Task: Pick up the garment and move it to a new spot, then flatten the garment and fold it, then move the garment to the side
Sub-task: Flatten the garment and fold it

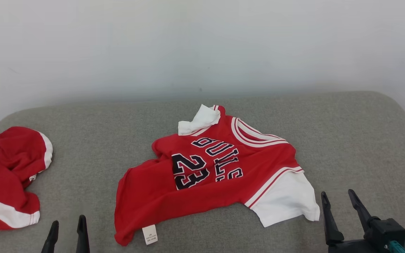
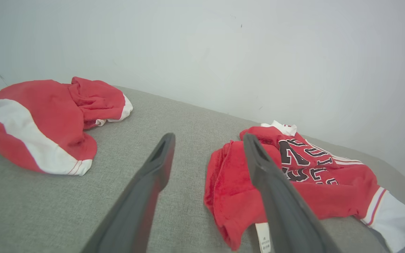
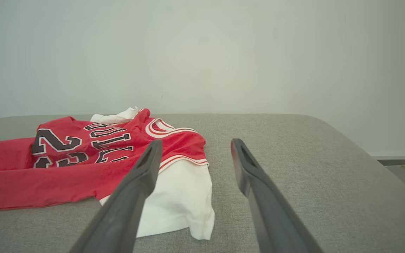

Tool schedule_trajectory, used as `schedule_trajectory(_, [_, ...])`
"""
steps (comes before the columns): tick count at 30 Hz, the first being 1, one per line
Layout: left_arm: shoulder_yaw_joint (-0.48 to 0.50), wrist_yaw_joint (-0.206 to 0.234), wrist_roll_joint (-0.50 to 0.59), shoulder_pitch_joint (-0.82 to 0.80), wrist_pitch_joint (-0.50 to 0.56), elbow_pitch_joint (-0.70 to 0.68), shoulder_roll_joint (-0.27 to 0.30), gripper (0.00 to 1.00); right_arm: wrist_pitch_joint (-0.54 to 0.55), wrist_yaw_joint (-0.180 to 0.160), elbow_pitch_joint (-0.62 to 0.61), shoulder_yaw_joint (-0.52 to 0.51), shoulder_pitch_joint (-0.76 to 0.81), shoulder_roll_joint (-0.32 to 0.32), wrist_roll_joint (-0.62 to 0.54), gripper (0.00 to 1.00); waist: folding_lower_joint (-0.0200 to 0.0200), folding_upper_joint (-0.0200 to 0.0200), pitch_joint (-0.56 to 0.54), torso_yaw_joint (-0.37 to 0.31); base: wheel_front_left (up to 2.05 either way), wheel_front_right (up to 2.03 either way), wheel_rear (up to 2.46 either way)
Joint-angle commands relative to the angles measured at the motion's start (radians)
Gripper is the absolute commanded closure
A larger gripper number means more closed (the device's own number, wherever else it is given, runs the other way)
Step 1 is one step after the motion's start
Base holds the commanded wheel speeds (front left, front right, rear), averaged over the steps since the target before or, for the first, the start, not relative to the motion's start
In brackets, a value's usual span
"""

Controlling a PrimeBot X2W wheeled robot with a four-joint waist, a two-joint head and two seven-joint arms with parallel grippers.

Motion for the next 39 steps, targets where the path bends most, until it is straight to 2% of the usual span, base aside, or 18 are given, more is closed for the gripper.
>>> schedule_trajectory(1, [0.014, -0.007, 0.024, 0.016, 0.000, -0.004, -0.008, 0.00, 0.004, -0.002, 0.005, -0.012, 0.016, -0.009, 0.012, 0.00, 0.0001, 0.0001, -0.027, 0.023, 0.00, 0.00, 0.00])
schedule_trajectory(8, [0.036, -0.045, 0.109, 0.032, 0.000, 0.006, -0.030, 0.00, -0.013, -0.002, 0.042, -0.046, 0.044, -0.017, 0.045, 0.00, 0.0001, 0.0001, -0.066, 0.043, 0.00, 0.00, 0.00])
schedule_trajectory(15, [0.019, -0.061, 0.140, 0.004, -0.001, 0.028, -0.027, 0.00, -0.031, -0.002, 0.058, -0.065, 0.060, -0.020, 0.054, 0.00, 0.0001, 0.0001, -0.086, 0.046, 0.00, 0.00, 0.00])
schedule_trajectory(36, [0.002, -0.076, 0.123, 0.012, 0.000, 0.107, -0.035, 0.00, -0.020, -0.002, 0.064, -0.060, 0.034, -0.025, 0.050, 0.00, 0.0001, 0.0001, -0.078, 0.023, 0.00, 0.00, 0.00])
schedule_trajectory(39, [-0.023, -0.077, 0.106, 0.005, 0.036, 0.141, -0.044, 0.00, 0.013, -0.002, 0.077, -0.078, 0.013, -0.029, 0.054, 0.00, 0.0001, 0.0001, -0.069, 0.026, 0.00, 0.00, 0.00])
